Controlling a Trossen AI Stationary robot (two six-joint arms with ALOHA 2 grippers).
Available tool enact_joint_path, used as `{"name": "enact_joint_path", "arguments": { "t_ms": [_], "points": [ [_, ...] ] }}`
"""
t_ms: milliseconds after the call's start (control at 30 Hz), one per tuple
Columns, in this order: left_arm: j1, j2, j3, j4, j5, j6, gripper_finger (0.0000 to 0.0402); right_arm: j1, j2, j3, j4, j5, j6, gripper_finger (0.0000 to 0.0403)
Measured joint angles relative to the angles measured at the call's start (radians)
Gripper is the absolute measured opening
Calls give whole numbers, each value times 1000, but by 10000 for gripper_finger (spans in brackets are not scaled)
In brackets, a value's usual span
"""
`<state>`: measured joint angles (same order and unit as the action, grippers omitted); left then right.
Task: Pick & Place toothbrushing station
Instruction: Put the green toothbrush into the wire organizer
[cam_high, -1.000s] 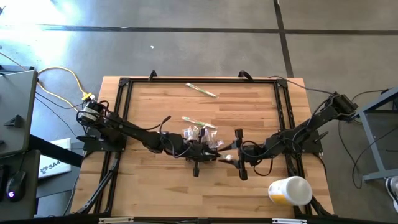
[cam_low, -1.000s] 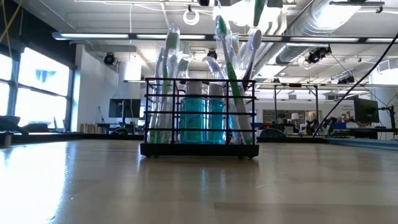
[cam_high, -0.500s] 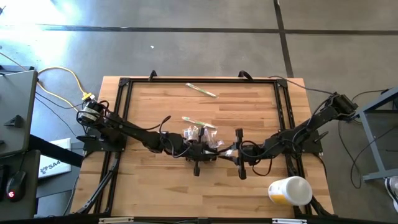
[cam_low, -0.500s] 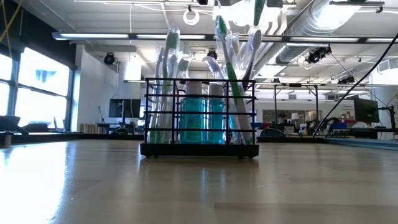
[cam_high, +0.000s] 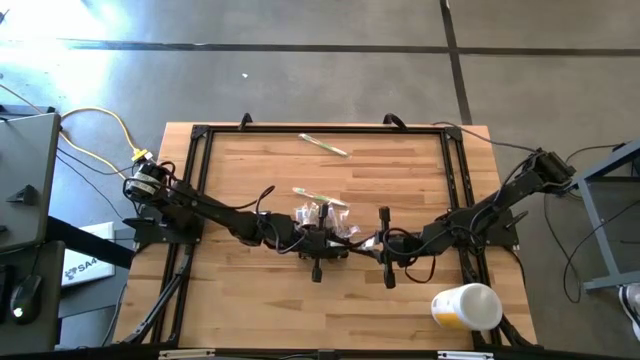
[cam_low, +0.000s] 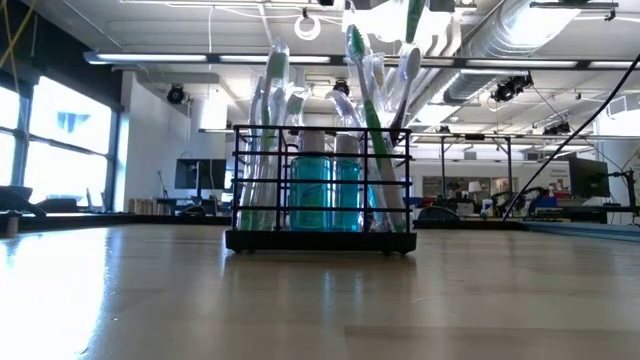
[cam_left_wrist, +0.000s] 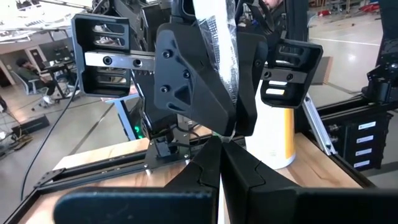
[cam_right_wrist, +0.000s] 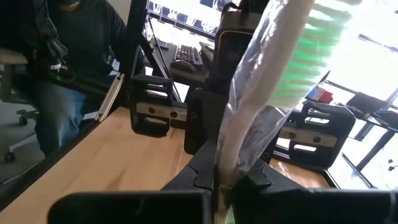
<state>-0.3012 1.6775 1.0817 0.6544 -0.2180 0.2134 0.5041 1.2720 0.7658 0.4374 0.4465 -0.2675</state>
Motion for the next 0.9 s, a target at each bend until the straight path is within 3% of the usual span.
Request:
{"name": "enact_joint_path", "arguments": {
  "t_ms": [400,900],
  "points": [
    [0,-1,0,-34,49,23,12,0,0,0,-9,-2,-17,11],
    [-6,-1,0,-28,50,57,150,3,0,0,-8,2,6,11]
  ]
}}
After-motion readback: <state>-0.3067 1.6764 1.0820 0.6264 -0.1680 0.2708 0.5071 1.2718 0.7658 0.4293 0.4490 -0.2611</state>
